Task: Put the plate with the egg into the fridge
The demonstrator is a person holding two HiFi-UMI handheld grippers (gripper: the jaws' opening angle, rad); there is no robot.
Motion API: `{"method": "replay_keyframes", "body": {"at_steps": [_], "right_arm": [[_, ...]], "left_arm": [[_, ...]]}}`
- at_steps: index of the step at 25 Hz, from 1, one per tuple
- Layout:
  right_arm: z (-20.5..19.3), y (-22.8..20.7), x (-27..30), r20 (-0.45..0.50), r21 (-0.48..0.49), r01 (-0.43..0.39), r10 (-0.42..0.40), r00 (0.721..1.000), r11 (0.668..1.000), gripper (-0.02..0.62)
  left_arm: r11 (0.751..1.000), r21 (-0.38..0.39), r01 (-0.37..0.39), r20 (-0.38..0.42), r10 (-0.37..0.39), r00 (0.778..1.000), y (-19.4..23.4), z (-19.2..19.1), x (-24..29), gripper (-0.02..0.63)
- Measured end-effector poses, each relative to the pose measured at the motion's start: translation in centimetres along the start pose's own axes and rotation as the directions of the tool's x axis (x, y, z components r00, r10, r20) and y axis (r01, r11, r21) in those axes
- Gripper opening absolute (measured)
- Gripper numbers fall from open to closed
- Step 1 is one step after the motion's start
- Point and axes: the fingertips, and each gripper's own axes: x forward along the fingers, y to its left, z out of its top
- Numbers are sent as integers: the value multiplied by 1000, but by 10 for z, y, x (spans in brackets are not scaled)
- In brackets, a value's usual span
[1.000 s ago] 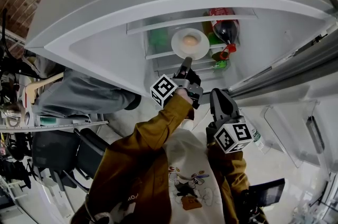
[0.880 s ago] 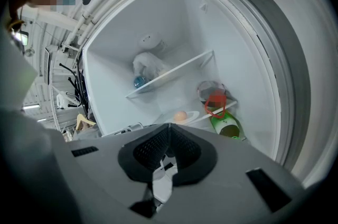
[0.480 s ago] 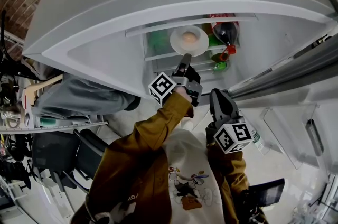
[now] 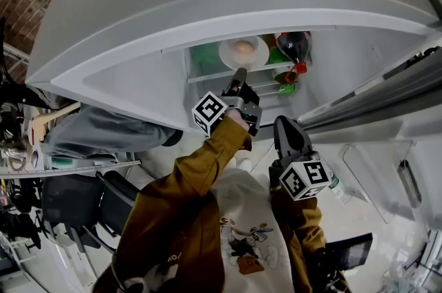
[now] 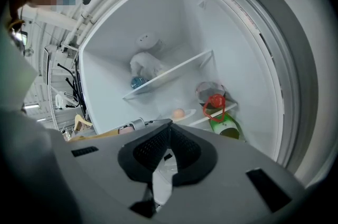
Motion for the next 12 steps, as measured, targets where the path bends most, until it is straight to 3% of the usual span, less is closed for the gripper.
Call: {"method": "replay_keyframes", "body": {"at_steps": [12], "right_arm": [[3,-6,2,2,5,7,-7,1000,1000,6]], "left_arm": [[999,-33,-39,9,40,999,10,1,9,17]]}}
